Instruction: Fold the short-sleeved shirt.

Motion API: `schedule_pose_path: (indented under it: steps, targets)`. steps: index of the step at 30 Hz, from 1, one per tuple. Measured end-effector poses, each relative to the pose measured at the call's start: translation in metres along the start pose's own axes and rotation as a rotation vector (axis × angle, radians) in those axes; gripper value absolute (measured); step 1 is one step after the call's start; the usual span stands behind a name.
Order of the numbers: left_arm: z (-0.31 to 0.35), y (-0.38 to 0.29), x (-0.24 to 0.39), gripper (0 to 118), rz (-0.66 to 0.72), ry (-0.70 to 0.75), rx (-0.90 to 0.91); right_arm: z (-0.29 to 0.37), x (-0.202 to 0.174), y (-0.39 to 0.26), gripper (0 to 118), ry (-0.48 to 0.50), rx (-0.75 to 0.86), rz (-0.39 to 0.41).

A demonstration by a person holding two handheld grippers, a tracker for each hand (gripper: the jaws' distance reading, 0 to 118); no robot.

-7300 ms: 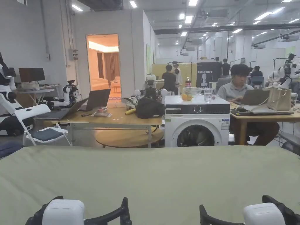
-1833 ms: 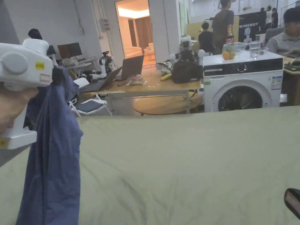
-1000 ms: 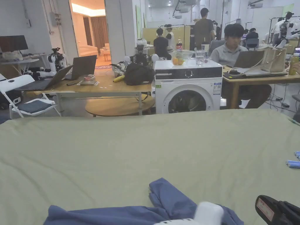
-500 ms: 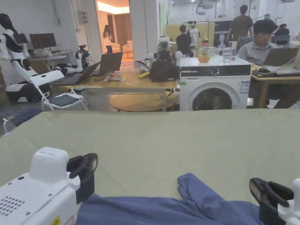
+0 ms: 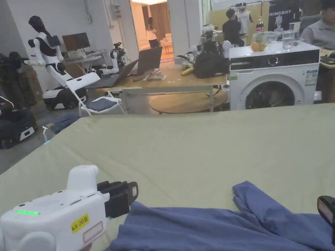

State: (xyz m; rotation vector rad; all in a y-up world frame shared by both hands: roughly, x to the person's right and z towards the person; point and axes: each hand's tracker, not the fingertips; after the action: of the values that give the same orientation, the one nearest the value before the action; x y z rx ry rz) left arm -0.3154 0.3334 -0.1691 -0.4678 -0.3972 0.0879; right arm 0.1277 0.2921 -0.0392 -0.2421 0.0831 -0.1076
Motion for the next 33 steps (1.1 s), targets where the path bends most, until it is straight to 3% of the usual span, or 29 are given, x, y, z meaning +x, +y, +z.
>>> schedule_pose_path:
  steps: [1, 2, 4, 8, 13, 14, 15, 17, 21, 25, 26, 27, 28, 29, 33]
  targets:
    - [-0.020, 0.002, -0.009, 70, 0.029, 0.000, -0.064, 0.000, 0.003, -0.003, 0, -0.006, -0.007, -0.009]
    - [-0.040, 0.002, -0.017, 76, 0.038, 0.009, -0.122, 0.000, 0.007, -0.006, 0, -0.010, -0.017, -0.017]
    - [-0.082, 0.002, -0.032, 76, 0.027, 0.055, -0.191, 0.002, 0.015, -0.013, 0, -0.023, -0.033, -0.038]
    - [-0.157, -0.004, -0.068, 76, 0.149, 0.121, -0.386, 0.002, 0.034, -0.026, 0, -0.066, -0.074, -0.062]
    - [-0.213, -0.023, -0.094, 76, 0.227, 0.188, -0.479, 0.004, 0.061, -0.039, 0, -0.126, -0.124, -0.098]
    - [-0.220, -0.026, -0.096, 73, 0.240, 0.187, -0.492, 0.004, 0.065, -0.041, 0, -0.138, -0.132, -0.102]
    - [-0.226, -0.031, -0.096, 60, 0.240, 0.176, -0.509, 0.004, 0.069, -0.044, 0, -0.152, -0.143, -0.104]
    - [-0.238, -0.045, -0.091, 18, 0.221, 0.169, -0.606, 0.006, 0.075, -0.048, 0, -0.177, -0.163, -0.106]
    - [-0.242, -0.047, -0.081, 5, 0.167, 0.160, -0.574, 0.011, 0.083, -0.059, 0, -0.201, -0.204, -0.150]
    - [-0.245, -0.045, -0.083, 2, 0.106, 0.187, -0.570, 0.009, 0.090, -0.076, 0, -0.231, -0.230, -0.305]
    - [-0.245, -0.046, -0.082, 2, 0.106, 0.183, -0.572, 0.005, 0.095, -0.081, 9, -0.214, -0.256, -0.374]
    - [-0.243, -0.047, -0.081, 2, 0.104, 0.185, -0.568, 0.001, 0.095, -0.086, 36, -0.177, -0.275, -0.437]
    - [-0.237, -0.048, -0.074, 3, 0.099, 0.188, -0.563, -0.003, 0.097, -0.095, 53, -0.138, -0.278, -0.478]
    - [-0.236, -0.049, -0.071, 2, 0.080, 0.197, -0.556, -0.008, 0.097, -0.104, 59, -0.136, -0.264, -0.505]
    - [-0.233, -0.050, -0.063, 2, 0.043, 0.213, -0.556, -0.038, 0.099, -0.126, 56, -0.157, -0.338, -0.555]
